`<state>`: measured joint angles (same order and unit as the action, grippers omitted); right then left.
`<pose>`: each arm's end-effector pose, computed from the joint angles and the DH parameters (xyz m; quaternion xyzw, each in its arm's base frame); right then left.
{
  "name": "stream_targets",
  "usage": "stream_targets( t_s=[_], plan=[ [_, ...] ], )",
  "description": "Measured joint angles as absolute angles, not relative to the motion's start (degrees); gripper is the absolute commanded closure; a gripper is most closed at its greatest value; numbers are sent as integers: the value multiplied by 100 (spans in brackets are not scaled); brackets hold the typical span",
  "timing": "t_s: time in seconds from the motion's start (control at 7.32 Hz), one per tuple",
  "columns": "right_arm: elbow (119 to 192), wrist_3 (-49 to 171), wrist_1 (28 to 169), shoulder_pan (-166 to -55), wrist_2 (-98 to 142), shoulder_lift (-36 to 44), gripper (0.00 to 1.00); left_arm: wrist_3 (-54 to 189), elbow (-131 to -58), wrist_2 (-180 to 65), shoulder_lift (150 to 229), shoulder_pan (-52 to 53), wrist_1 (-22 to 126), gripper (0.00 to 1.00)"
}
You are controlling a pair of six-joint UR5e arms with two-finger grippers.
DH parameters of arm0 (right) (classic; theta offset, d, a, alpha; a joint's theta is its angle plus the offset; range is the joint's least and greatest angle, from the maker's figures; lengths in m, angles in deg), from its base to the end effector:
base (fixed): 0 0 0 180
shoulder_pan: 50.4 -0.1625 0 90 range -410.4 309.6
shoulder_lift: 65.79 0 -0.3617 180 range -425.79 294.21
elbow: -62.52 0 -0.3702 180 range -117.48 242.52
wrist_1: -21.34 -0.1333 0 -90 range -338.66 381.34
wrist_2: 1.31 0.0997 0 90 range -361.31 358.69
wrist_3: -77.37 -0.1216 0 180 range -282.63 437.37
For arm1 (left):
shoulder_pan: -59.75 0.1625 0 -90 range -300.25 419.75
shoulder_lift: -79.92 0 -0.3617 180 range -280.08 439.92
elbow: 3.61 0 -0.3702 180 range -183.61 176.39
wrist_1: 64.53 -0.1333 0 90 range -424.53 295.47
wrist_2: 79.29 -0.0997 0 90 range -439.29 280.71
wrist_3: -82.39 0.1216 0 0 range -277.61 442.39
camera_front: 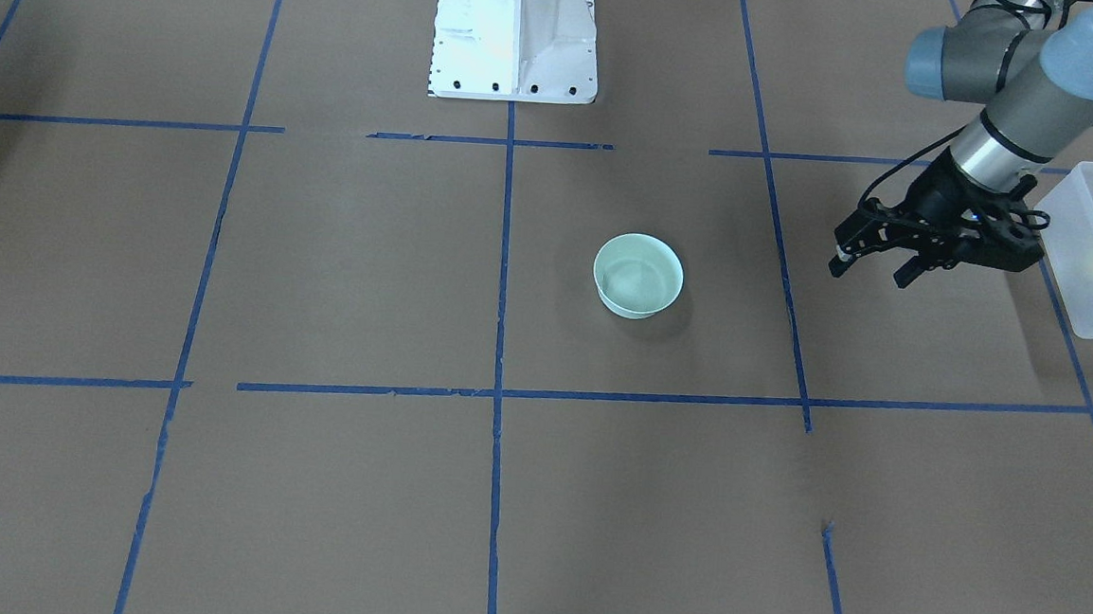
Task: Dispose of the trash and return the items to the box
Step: 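Reach the left gripper to the rim of the pale green bowl, then grip the rim of the pale green bowl with the left gripper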
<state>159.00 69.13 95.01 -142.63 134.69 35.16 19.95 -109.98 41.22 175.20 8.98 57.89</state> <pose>0.0620 -0.4132 0.6086 0.0746 -0.3931 0.0433 0.9154 0.2739 -0.4486 0.3668 0.0952 0.4880 -0.0557 0.8658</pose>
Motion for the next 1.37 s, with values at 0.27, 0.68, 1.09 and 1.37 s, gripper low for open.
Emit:
stream_targets(
  t_s=[0.27, 0.68, 1.09, 1.37],
  plan=[
    [15946, 6385, 9506, -13828, 13452, 3320, 0, 1409, -11022, 3779, 17890, 1412, 5462, 2],
    [15989, 6208, 9462, -13644, 13504, 3211, 0, 969, -10953, 3171, 18492, 2065, 4587, 4],
    [15984, 6197, 9492, -13617, 13613, 3156, 0, 451, -10662, 2892, 18873, 2686, 4506, 16],
    [16090, 6085, 9508, -13595, 13682, 3153, 0, 374, -10515, 2804, 18937, 2817, 4521, 38]
  ],
)
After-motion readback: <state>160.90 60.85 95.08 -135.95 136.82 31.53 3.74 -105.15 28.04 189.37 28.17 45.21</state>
